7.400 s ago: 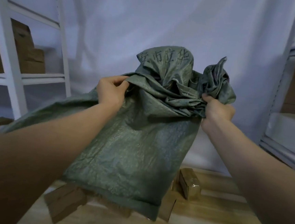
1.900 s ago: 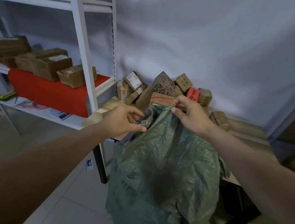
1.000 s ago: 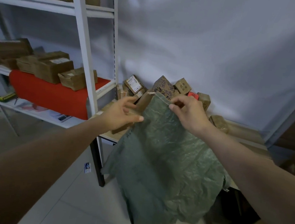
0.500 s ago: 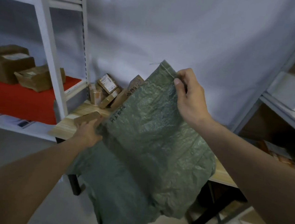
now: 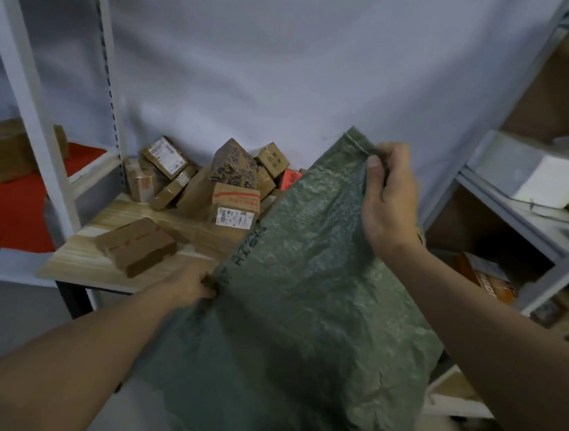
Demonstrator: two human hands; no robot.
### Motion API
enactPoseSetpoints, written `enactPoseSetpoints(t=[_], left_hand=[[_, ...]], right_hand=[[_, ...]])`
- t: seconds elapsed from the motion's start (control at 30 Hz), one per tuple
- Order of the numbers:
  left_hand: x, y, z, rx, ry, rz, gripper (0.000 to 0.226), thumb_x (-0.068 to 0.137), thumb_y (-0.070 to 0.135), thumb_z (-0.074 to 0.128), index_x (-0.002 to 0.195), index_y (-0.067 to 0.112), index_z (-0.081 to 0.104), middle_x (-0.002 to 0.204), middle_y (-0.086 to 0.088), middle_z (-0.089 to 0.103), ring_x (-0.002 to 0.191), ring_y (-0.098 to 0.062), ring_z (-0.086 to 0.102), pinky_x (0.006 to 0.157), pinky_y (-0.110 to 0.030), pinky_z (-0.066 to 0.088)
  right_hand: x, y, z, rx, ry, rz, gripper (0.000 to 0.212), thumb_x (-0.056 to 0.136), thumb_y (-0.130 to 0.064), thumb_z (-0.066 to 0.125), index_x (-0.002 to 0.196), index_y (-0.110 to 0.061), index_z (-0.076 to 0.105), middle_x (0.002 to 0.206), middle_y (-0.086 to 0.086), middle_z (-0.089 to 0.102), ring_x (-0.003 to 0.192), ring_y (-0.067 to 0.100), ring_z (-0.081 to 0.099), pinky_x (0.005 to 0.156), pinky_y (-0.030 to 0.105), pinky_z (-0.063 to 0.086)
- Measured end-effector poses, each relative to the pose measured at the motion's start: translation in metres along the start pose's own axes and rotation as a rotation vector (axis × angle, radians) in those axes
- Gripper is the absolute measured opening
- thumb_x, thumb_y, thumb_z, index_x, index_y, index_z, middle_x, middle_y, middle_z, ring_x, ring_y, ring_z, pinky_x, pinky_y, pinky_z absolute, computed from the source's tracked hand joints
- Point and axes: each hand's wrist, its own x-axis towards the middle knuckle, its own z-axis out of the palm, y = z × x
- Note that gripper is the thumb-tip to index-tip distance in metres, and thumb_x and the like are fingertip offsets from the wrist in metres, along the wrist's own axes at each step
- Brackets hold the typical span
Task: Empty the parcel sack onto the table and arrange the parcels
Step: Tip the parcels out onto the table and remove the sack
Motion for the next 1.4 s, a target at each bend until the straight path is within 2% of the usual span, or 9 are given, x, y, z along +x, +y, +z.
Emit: enactPoseSetpoints(t=[0.2,0.43,0.63,0.8,0.9,1.0,1.2,1.3,1.4], left_hand=[[-0.004,0.003,0.013,-0.113,0.326,-0.144,0.013,0.1,0.026,0.05,0.099,0.016,0.059,0.096,-0.013,0.065,0.079,-0.03,0.063,0.052,-0.029,0.047],[-0.042,0.041,-0.025,-0.261,1.006,-0.089,0.017,0.1,0.026,0.048,0.105,0.012,0.056,0.116,-0.015,0.053,0.095,-0.037,0.056,0.076,-0.039,0.039],[-0.034,0.089,-0.108,-0.33,1.232,0.009,0.017,0.097,0.023,0.046,0.11,0.017,0.056,0.131,-0.008,0.046,0.096,-0.029,0.056,0.075,-0.029,0.034],[0.003,0.148,-0.17,-0.465,1.469,0.218,0.017,0.087,0.02,0.052,0.083,0.035,0.045,0.115,-0.007,0.053,0.08,-0.011,0.05,0.069,-0.023,0.039],[0.027,0.179,-0.172,-0.17,1.376,0.202,0.014,0.084,0.031,0.047,0.084,0.044,0.048,0.143,0.004,0.045,0.117,-0.023,0.048,0.098,-0.036,0.04],[0.07,0.203,-0.161,0.096,1.349,0.335,0.02,0.084,0.022,0.048,0.102,0.022,0.058,0.154,-0.004,0.034,0.13,-0.031,0.043,0.113,-0.046,0.027],[0.2,0.24,-0.143,0.378,1.09,0.465,0.014,0.088,0.023,0.059,0.101,0.017,0.059,0.156,-0.013,0.027,0.141,-0.035,0.032,0.116,-0.063,0.009],[0.274,0.267,-0.119,0.432,0.796,0.465,0.048,0.088,0.034,0.068,0.131,0.023,0.05,0.163,-0.011,0.004,0.145,-0.033,0.026,0.115,-0.065,0.015],[0.329,0.268,-0.069,0.578,0.513,0.303,0.095,0.085,0.048,0.069,0.155,0.032,0.007,0.163,-0.005,-0.017,0.148,-0.032,0.021,0.12,-0.059,0.009]], right_hand=[[0.009,0.028,-0.008,-0.268,0.049,0.17,0.009,0.104,-0.025,0.038,0.098,-0.028,0.043,0.081,0.001,0.057,0.079,0.031,0.055,0.069,0.048,0.046],[-0.007,0.06,-0.012,-0.318,0.194,0.518,0.015,0.106,-0.025,0.036,0.108,-0.015,0.047,0.096,0.007,0.055,0.095,0.035,0.055,0.079,0.044,0.043],[-0.005,0.061,0.011,-0.283,0.241,0.526,0.025,0.106,-0.029,0.038,0.119,-0.012,0.05,0.101,0.013,0.065,0.096,0.038,0.06,0.082,0.051,0.049],[0.026,0.078,0.025,-0.211,0.274,0.539,0.026,0.104,-0.028,0.04,0.117,-0.01,0.052,0.097,0.012,0.063,0.096,0.038,0.06,0.083,0.051,0.049],[0.05,0.113,0.027,-0.193,0.293,0.613,0.025,0.103,-0.027,0.04,0.116,-0.011,0.054,0.097,0.01,0.06,0.098,0.037,0.06,0.086,0.05,0.05],[0.078,0.162,0.024,-0.225,0.267,0.699,0.023,0.103,-0.026,0.041,0.114,-0.011,0.054,0.101,0.011,0.059,0.102,0.039,0.059,0.088,0.051,0.05],[0.152,0.275,0.017,-0.319,0.234,0.806,0.02,0.104,-0.028,0.041,0.112,-0.014,0.053,0.116,0.017,0.062,0.109,0.041,0.058,0.09,0.051,0.048],[0.194,0.335,0.019,-0.286,0.297,0.847,0.024,0.105,-0.025,0.041,0.122,-0.011,0.051,0.124,0.018,0.061,0.114,0.041,0.057,0.093,0.049,0.045],[0.218,0.398,0.036,-0.291,0.223,0.883,0.046,0.104,-0.027,0.044,0.145,-0.009,0.034,0.146,0.02,0.044,0.13,0.04,0.045,0.106,0.048,0.036]])
